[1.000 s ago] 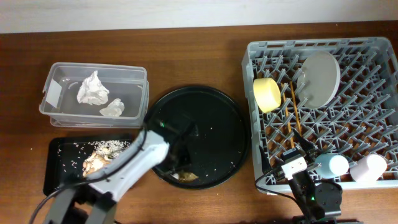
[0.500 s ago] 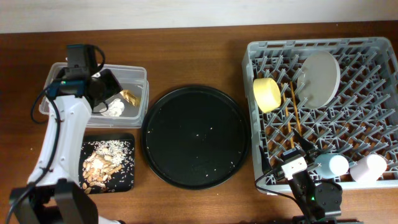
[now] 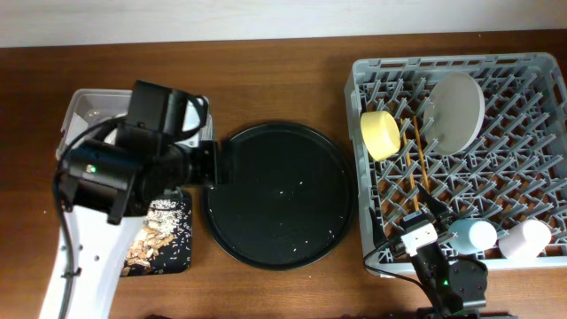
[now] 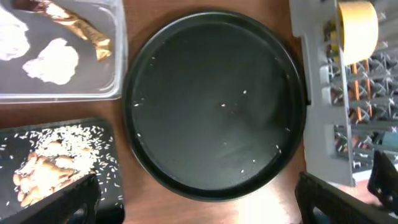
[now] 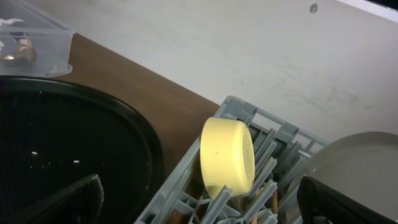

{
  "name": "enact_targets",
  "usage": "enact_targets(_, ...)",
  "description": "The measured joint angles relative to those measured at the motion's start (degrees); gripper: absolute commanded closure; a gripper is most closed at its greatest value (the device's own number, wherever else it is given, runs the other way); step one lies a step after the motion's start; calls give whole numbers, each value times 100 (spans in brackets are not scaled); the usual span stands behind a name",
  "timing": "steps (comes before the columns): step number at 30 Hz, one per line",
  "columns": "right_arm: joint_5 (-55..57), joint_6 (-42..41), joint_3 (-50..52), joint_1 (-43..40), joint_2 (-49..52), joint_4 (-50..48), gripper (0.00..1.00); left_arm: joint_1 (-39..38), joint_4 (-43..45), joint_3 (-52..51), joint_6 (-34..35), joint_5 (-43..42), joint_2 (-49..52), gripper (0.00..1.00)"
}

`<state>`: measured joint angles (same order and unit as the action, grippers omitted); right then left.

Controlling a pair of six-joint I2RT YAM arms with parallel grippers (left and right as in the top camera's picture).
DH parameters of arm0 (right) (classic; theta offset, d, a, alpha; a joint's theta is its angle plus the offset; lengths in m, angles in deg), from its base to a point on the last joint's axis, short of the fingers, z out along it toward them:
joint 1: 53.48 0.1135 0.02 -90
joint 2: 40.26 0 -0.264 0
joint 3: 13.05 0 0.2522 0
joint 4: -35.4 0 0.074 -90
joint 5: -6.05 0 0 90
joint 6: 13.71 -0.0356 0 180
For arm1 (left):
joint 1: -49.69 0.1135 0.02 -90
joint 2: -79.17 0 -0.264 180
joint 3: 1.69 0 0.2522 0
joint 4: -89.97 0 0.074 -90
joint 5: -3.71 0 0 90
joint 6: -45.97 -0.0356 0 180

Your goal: Sort waste into correct bins and load items into the dishwasher rack

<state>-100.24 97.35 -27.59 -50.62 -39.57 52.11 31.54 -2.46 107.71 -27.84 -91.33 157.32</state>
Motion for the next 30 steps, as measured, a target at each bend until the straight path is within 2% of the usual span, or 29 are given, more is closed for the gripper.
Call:
enact_targets(6,2,-2,0,0,0,2,2,-264,-133,0,0,15,7,1)
enact_targets(9,2,-2,0,0,0,2,2,-280,452,-13,-103,186,-17,1)
enact_targets(11,0,-4,0,0,0,2,2,-280,1261,-9,-533,273,-179,1)
enact_targets(14,0,-2,0,0,0,2,2,-280,1676,-4,-1263,323,-973,1)
enact_targets(17,0,-2,0,0,0,2,2,155,1727,-4,-1541,332,-1779,1)
enact_targets(19,0,0,0,0,0,2,2,815,1676,20,-1646,354,-2323,1)
enact_targets(22,2,0,0,0,0,2,2,1329,1626,-76,-1742,334,-2706,1)
enact_targets(24,2,0,0,0,0,0,2,1408,2120,-584,-1788,308,-2979,0)
enact_targets(26,0,-2,0,0,0,2,2,1421,3077,-1556,-1829,146,-3383,1)
enact_targets(30,0,0,0,0,0,0,2,1423,4966,-4072,-1862,-286,-4522,1)
